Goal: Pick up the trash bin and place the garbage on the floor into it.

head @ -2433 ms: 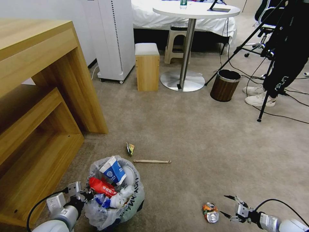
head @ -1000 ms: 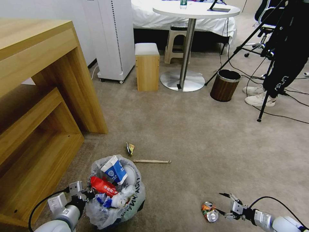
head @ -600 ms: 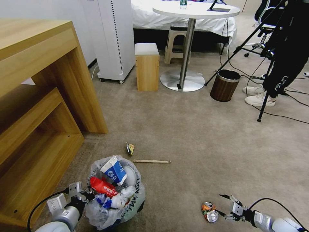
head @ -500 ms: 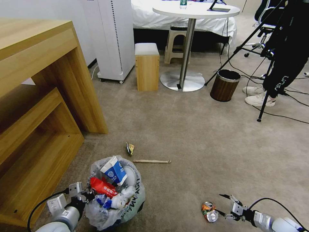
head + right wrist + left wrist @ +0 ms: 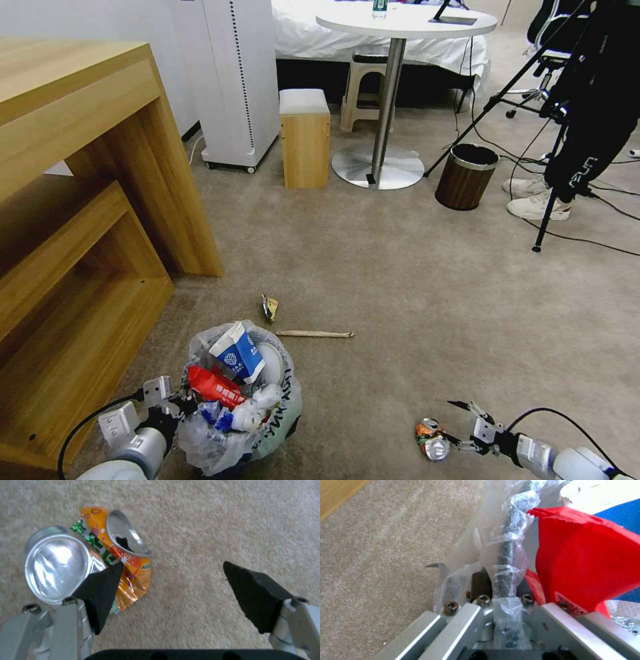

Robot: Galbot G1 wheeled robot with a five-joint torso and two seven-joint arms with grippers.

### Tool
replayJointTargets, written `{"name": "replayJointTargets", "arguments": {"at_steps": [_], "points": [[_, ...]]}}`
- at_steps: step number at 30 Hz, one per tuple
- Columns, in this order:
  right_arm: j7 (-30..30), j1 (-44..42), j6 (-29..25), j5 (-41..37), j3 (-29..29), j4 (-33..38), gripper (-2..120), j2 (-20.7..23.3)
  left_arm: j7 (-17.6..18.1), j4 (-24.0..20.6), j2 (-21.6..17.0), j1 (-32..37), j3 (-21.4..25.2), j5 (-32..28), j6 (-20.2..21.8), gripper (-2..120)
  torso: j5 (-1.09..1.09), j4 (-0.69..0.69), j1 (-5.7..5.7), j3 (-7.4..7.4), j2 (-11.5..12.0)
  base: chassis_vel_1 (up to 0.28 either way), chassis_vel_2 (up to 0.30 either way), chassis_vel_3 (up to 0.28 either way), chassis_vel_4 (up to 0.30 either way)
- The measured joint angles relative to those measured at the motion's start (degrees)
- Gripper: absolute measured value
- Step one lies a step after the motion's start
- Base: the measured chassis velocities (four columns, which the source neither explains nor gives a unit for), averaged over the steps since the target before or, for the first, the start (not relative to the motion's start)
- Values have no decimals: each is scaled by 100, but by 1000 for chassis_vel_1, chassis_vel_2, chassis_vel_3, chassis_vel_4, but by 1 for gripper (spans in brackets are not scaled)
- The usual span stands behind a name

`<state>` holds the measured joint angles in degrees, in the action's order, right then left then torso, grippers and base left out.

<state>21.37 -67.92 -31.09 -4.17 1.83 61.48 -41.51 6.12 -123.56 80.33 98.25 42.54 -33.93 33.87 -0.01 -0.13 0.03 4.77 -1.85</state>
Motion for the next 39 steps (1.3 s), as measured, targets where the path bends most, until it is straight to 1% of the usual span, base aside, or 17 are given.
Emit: {"name": "replayJointTargets", "arguments": {"at_steps": [9,14,23,25,39], "points": [[-16,33,31,-49,74,61,76,13,-5,6,-2,-34,-5,20,-35,0,2,1,0,0,0,0,0,0,0],[8,-108,41,-142,73,241,76,121,-1,49,-8,-104,-29,13,-36,0,0,0,0,0,0,0,0,0,0],[-39,-303,143,-292,39,446,76,118,-1,121,-43,-121,-32,13,-35,0,0,0,0,0,0,0,0,0,0],[-73,-410,214,-305,18,612,76,121,-1,135,-45,-135,-36,14,-35,0,0,0,0,0,0,0,0,0,0],[-167,-403,281,-289,43,572,76,32,-5,94,-81,-100,-25,-8,-36,0,0,0,0,0,0,0,0,0,0]]}}
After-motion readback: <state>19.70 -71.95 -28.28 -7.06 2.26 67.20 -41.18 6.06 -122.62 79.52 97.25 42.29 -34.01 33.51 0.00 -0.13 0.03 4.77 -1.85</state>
